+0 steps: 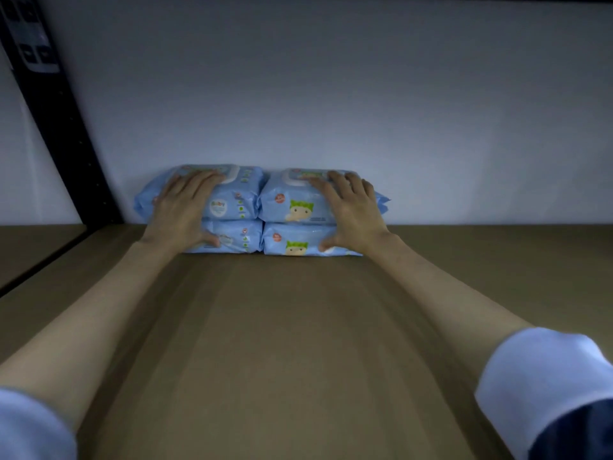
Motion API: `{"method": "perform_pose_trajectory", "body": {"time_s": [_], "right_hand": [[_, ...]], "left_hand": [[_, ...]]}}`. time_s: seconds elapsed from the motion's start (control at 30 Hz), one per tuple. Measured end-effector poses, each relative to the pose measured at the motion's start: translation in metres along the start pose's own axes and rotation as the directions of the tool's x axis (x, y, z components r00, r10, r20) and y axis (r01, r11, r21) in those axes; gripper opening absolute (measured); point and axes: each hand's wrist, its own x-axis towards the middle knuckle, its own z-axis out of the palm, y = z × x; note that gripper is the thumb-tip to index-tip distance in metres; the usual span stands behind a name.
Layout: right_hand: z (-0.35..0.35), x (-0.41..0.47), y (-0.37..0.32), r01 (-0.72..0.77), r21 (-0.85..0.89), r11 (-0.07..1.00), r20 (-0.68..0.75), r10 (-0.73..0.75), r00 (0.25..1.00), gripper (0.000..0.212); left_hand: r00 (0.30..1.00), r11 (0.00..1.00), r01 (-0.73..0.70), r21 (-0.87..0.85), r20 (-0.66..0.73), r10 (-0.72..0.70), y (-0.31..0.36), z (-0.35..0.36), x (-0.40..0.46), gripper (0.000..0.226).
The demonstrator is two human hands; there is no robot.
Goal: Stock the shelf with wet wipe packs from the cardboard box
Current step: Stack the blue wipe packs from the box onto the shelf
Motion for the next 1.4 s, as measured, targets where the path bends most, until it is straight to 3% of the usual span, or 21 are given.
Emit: {"method": "perform_pose_trajectory", "body": {"time_s": [0.4,0.73,0.9,1.07,1.3,1.4], "right_hand": [[0.007,0.012,0.002,-0.002,-0.021,1.0,0.03,0.003,1.0,0.12],[-0.029,-0.006,-0.023,-0.051,-0.176,0.983,0.297,0.102,0.949,0.123],[-0.069,-0.049,-0.033,-0.03,-0.165,0.986,0.312,0.081,0.947,0.095],[-0.118,-0.12,-0.049,-0.098,-0.089,0.991,0.344,0.123,0.931,0.074],[-0.179,-0.242,-0.069,-0.162,0.059,0.985,0.141,0.152,0.978,0.052],[-0.179,-0.301,-0.081,-0.159,0.136,0.978,0.096,0.147,0.984,0.04]], "left_hand": [[0.998,0.999,0.043,0.018,0.054,-0.044,0.0,0.0,0.004,0.118],[0.922,0.976,0.135,0.169,0.339,-0.186,0.046,-0.048,0.012,0.111],[0.92,0.982,0.11,0.152,0.36,-0.158,0.095,-0.079,-0.018,0.077],[0.918,0.994,0.081,0.078,0.384,-0.105,0.171,-0.114,-0.064,0.06],[0.984,0.992,-0.007,-0.127,0.178,0.03,0.265,-0.162,-0.153,0.046],[0.984,0.978,-0.018,-0.208,0.169,0.054,0.294,-0.162,-0.204,0.041]]}}
